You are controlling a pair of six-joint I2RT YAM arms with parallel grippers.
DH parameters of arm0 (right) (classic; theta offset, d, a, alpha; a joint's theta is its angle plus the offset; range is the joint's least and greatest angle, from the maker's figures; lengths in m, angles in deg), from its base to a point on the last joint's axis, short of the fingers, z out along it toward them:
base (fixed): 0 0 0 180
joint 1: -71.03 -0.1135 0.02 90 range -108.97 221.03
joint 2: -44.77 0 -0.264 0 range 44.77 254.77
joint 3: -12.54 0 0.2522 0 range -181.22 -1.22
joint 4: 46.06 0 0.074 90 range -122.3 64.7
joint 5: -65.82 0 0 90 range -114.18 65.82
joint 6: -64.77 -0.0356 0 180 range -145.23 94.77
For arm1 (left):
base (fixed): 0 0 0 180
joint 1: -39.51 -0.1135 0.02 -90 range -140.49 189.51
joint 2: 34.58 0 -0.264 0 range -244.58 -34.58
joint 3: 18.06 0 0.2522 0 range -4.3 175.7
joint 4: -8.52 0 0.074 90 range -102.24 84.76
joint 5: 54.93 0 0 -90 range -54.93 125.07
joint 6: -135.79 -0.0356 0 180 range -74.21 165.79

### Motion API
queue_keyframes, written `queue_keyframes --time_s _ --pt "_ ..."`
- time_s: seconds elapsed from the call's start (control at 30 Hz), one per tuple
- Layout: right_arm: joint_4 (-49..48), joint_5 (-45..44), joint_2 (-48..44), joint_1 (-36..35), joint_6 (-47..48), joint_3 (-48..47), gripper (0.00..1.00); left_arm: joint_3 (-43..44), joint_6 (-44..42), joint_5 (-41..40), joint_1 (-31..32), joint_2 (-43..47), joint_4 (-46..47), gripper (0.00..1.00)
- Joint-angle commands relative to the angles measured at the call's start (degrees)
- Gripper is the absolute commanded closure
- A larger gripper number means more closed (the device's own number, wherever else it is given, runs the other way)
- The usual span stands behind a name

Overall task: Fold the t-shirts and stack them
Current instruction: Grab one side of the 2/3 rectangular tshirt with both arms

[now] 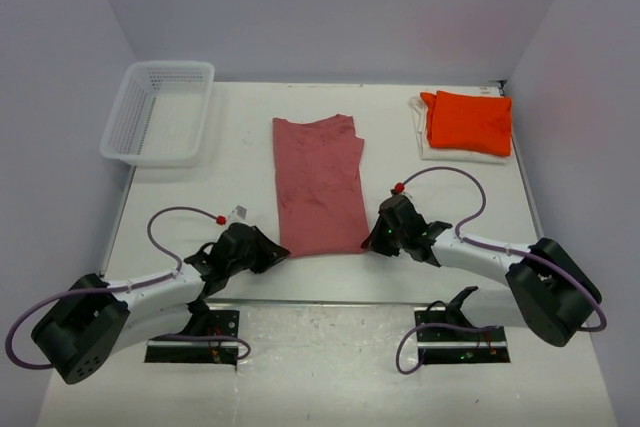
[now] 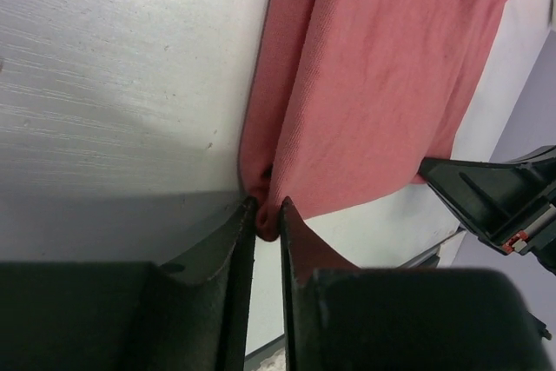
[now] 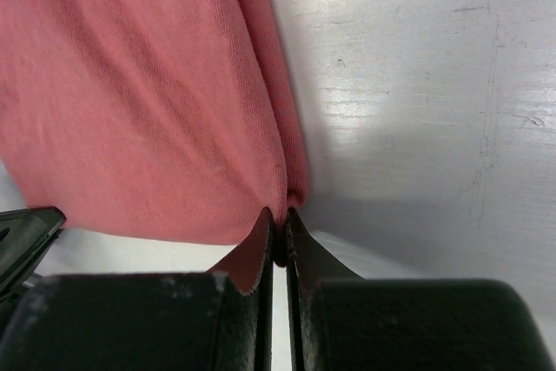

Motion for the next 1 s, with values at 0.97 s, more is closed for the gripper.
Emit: queue_keyframes --time_s 0.97 --pt "15.7 -10.5 -13.0 -12.3 5.1 -1.8 1.0 4.0 -10.6 -9.2 12.3 21.5 -30.2 1.0"
